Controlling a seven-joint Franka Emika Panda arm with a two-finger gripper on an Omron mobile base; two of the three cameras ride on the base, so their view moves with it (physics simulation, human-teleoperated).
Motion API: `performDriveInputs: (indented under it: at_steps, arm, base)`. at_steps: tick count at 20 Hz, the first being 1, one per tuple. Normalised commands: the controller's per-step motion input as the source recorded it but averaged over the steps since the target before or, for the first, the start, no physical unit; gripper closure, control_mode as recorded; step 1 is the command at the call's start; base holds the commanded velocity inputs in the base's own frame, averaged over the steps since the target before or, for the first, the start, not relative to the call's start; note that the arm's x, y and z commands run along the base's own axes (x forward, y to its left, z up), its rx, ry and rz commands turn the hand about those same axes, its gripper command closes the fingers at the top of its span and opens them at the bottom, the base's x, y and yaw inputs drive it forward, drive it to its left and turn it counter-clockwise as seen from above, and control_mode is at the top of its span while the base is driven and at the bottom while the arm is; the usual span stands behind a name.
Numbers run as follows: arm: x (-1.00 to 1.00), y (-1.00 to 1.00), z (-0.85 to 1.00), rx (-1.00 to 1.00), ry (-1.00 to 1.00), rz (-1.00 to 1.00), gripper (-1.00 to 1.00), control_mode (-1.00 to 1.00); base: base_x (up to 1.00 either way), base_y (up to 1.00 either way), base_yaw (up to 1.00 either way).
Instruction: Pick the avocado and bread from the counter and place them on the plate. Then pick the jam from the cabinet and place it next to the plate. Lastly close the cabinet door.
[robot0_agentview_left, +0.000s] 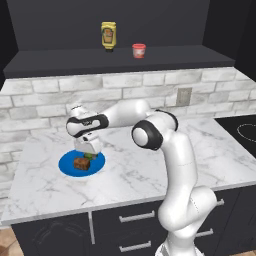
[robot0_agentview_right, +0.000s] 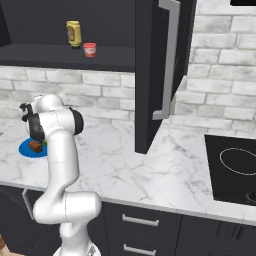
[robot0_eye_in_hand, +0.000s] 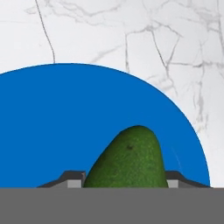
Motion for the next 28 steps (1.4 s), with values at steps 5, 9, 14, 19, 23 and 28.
performDriveInputs:
  at_steps: [5,9,14,19,23,28]
  arm:
    - [0.06,0.06,-0.15,-0.05,0.0,0.0,1.0,-1.0]
    - [0.0,0.05,-0.06,-0.03,0.0,0.0,-1.0,-1.0]
    - [-0.01,0.0,0.0,0.0,-0.02,0.0,-1.0,-1.0]
    - [-0.14,0.0,0.04,0.0,-0.09,0.0,-1.0,-1.0]
    - [-0.27,-0.01,0.22,0.0,-0.12,0.0,-1.0,-1.0]
    - [-0.31,-0.03,0.45,0.02,-0.14,0.0,-1.0,-1.0]
  base:
    - [0.0,0.0,0.0]
    - [0.0,0.0,0.0]
    - [0.0,0.0,0.0]
    - [0.0,0.0,0.0]
    - [0.0,0.0,0.0]
    - [0.0,0.0,0.0]
